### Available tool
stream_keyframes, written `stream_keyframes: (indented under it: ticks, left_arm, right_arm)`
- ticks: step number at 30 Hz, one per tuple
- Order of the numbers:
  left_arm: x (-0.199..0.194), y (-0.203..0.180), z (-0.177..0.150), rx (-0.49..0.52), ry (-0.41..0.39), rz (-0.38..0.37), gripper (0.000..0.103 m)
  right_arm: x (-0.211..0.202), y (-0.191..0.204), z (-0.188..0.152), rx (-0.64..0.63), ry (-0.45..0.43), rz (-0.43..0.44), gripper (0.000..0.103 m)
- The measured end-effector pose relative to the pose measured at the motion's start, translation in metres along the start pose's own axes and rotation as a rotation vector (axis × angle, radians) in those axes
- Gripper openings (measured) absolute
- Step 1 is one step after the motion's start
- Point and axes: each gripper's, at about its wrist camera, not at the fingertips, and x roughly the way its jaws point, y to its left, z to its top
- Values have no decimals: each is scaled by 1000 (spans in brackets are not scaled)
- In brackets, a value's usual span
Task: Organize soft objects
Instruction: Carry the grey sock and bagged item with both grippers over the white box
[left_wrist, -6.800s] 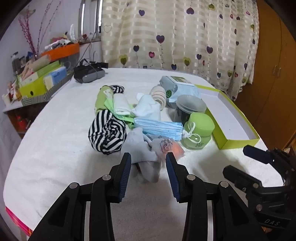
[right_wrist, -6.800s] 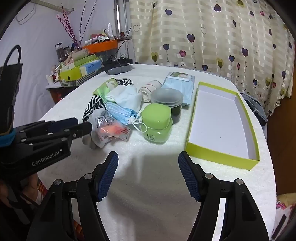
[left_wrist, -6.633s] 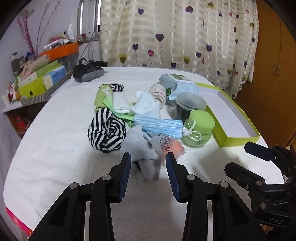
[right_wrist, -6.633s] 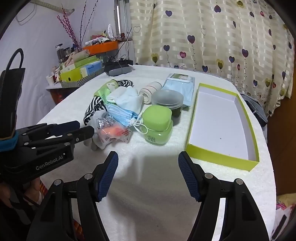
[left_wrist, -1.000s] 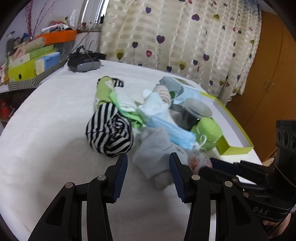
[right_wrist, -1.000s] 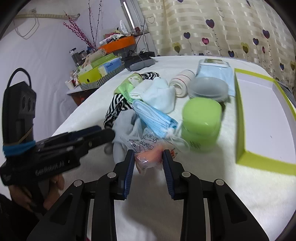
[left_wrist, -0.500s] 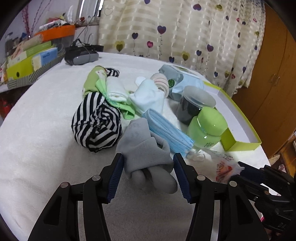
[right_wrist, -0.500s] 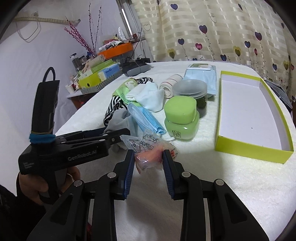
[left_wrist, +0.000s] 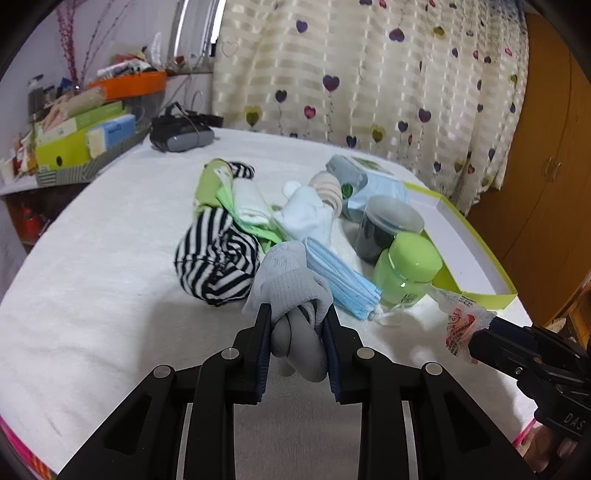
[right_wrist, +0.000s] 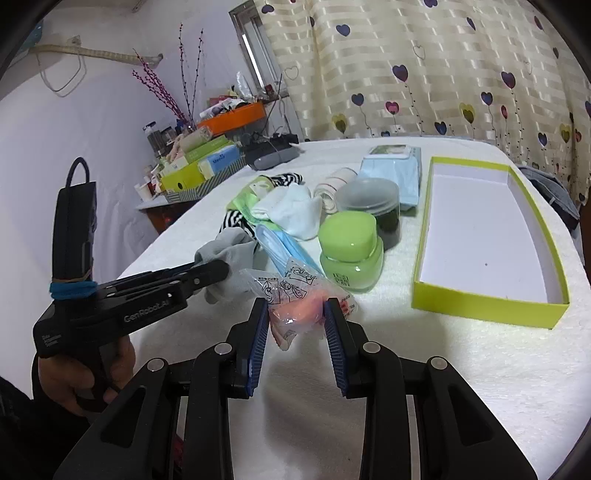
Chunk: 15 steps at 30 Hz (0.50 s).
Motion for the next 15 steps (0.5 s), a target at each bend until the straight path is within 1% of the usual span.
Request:
stream_keyframes:
  ticks: [6,15]
  left_arm:
    - [-23,1,4,-6,-56,21,24]
    - [-42,-11,11,11,-101,15,24]
  right_arm:
    - [-12,7,5,-23,-35,-7,32]
    - [-24,8,10,-36,-73,-26,32]
